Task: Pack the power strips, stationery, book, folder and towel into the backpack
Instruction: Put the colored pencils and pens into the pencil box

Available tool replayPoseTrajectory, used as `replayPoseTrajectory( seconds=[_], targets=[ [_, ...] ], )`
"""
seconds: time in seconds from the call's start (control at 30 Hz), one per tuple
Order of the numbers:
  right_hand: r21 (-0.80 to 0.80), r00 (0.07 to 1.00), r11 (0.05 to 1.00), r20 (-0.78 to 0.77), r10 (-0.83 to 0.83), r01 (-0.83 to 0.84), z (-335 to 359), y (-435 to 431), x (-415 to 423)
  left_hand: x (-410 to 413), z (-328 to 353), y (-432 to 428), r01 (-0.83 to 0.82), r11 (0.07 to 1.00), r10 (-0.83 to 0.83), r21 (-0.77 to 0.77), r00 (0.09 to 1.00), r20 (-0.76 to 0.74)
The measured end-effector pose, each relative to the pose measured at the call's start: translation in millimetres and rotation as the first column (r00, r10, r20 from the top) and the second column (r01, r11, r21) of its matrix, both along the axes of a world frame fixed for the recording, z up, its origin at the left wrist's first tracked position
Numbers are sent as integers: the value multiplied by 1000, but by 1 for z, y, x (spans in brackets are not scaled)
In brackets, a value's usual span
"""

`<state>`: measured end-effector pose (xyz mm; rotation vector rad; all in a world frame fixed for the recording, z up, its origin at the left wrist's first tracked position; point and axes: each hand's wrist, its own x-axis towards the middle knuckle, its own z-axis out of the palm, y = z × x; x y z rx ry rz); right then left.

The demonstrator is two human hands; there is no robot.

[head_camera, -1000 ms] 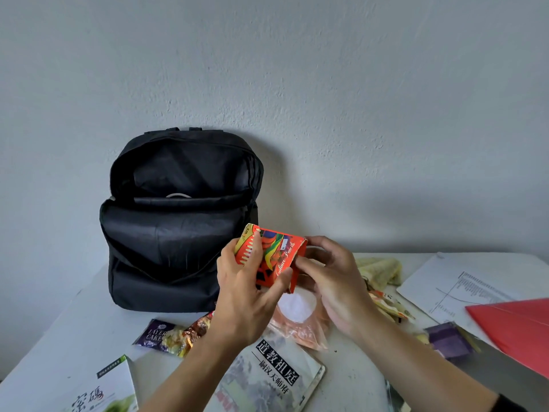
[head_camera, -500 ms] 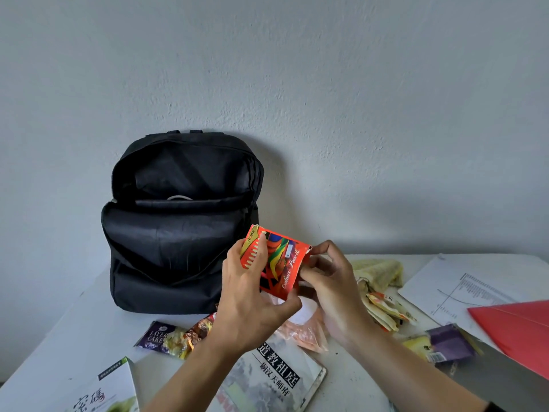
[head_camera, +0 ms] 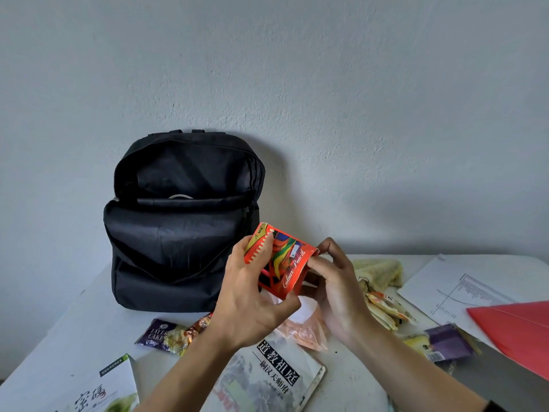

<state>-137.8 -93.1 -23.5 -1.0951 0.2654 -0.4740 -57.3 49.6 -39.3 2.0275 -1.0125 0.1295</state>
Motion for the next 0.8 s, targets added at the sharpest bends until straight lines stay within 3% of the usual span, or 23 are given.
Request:
replayPoseTrajectory(
  seconds=[0.07,0.13,0.23,0.3,0.4,0.67,0.8],
  targets=[
    [-39,1000,999,-17,-20,19,-1,-4,1,2,2,0,37,999,-36,9,998,-43],
    [-118,999,993,-42,-6,1,1,-8,2,5,5,1,45,998,-51,-39,982,-183],
    [-79,990,987,-35,135,-137,4,-11,1,12,5,-1,5,991,-56,-133,922,-382],
    [-61,973,972,-56,223,-226,5,-13,-1,15,4,-1,-19,989,-43,-148,913,-406],
    [-73,973,971,-45,225,-228,4,-10,-2,18,-1,-1,-42,983,-45,-179,889,-456],
    [-196,986,970,-105,128,-147,-3,-7,1,8,3,5,-47,986,-12,-163,938,-347],
    [-271,997,962,-80,14,-35,-3,-7,2,7,5,11,47,987,-96,-155,942,-321]
  ],
)
